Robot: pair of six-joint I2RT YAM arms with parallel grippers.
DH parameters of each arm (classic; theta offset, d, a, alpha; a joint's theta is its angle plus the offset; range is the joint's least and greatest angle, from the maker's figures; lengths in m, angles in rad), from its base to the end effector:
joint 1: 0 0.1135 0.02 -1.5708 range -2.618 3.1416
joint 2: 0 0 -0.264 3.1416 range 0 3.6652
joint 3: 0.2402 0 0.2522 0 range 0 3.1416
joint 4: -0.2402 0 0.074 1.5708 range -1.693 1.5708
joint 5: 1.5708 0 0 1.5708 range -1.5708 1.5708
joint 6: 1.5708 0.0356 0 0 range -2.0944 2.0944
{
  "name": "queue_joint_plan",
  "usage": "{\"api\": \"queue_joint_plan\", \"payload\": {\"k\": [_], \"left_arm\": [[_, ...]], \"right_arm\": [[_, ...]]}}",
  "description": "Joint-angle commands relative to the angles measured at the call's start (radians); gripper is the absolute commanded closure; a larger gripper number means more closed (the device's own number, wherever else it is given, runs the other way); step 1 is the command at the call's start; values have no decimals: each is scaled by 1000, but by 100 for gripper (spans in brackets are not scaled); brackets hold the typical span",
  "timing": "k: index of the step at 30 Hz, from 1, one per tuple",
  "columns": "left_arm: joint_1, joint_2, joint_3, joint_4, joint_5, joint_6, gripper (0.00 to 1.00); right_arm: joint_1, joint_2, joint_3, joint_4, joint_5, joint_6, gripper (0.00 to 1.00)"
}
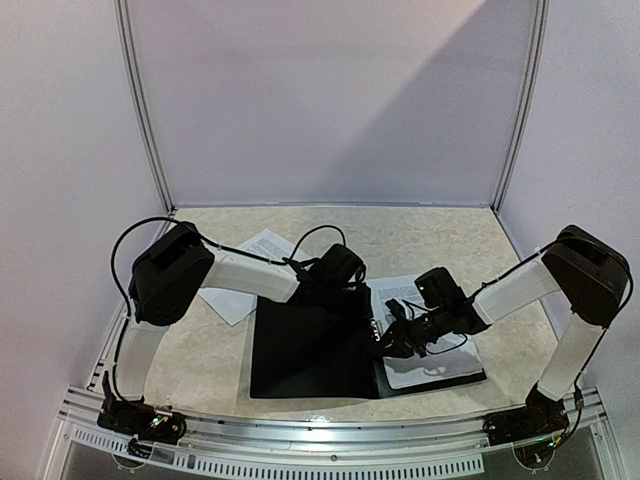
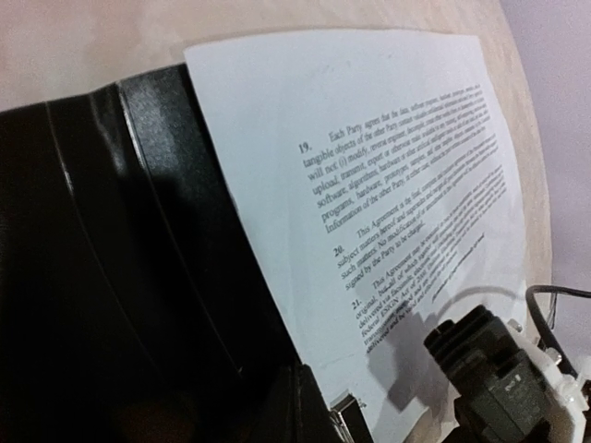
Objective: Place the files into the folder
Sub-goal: Clamp the file and folder with some files.
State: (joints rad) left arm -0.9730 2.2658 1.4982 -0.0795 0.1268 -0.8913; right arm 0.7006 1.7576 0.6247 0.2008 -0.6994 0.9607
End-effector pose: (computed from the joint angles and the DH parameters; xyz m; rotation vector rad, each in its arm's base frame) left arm 0.2661 -0.3988 0.1074 0.1727 2.6573 -0.9098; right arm 0.2051 0.2029 0.0952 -0.0276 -2.7506 -1.3384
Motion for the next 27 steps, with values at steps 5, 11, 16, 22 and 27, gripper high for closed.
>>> {"api": "queue_joint_plan", "payload": {"k": [5, 11, 16, 22, 27], "left_arm": [[7, 56, -85, -114, 23, 8, 100], [13, 58, -102, -95, 38, 11, 100], [14, 66, -108, -92, 43, 14, 100], [17, 64, -106, -90, 39, 21, 100], [17, 63, -104, -92, 40, 18, 100]], "right_arm": [[18, 105, 30, -431, 117, -112, 96], [17, 49, 33, -473, 121, -124, 96], [12, 41, -18, -377, 56, -68, 96], [7, 3, -19, -301, 15, -8, 96], [-2, -4, 51, -307, 1, -9, 95]]}}
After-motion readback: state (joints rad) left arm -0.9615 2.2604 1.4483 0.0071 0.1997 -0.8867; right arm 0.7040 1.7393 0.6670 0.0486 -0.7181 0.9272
